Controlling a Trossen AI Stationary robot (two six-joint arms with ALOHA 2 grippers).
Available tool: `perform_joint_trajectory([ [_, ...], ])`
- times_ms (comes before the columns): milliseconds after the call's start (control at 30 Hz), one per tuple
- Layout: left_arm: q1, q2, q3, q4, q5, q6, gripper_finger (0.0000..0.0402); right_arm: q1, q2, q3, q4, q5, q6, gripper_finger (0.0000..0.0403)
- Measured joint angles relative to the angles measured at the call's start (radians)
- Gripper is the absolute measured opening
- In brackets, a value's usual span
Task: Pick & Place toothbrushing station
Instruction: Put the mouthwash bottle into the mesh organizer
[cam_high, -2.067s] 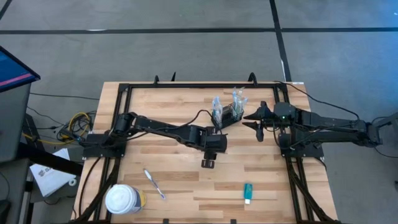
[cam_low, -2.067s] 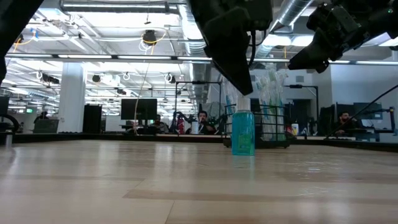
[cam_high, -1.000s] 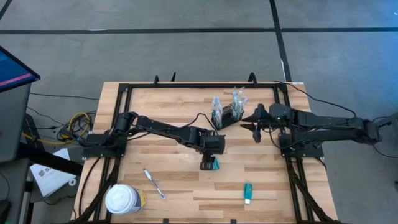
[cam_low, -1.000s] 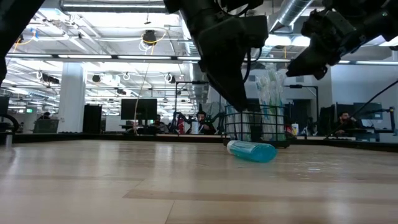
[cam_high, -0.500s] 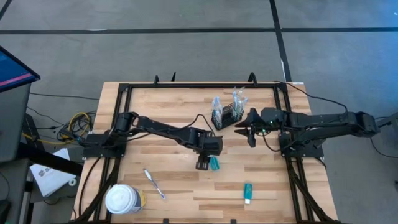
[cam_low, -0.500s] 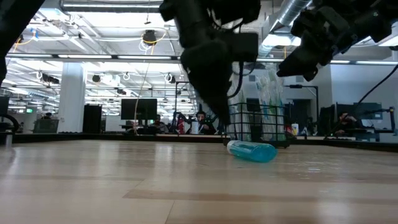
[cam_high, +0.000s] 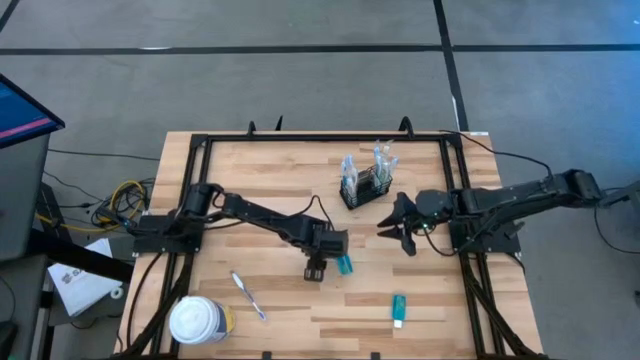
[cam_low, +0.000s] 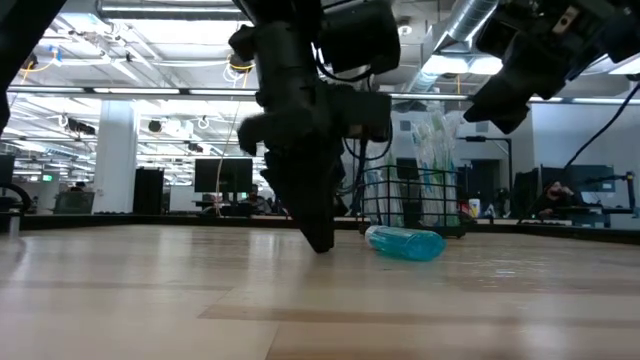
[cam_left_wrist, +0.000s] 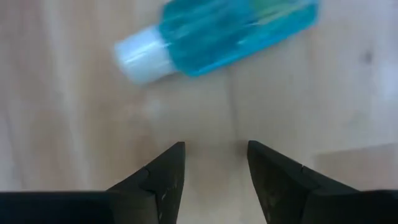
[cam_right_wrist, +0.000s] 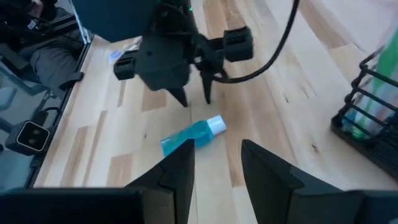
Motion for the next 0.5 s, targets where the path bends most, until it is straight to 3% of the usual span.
perform_joint_trajectory([
  [133,-0.033,0.0,-0.012,0.075,0.081,0.001,0.0154,0.015,0.0,0.0,0.0,0.002,0.002,0.0122],
  [500,-0.066,0.0,-0.065,0.301,0.083,0.003,0.0136,0.018,0.0,0.0,-0.003,0.003,0.018,0.0122],
])
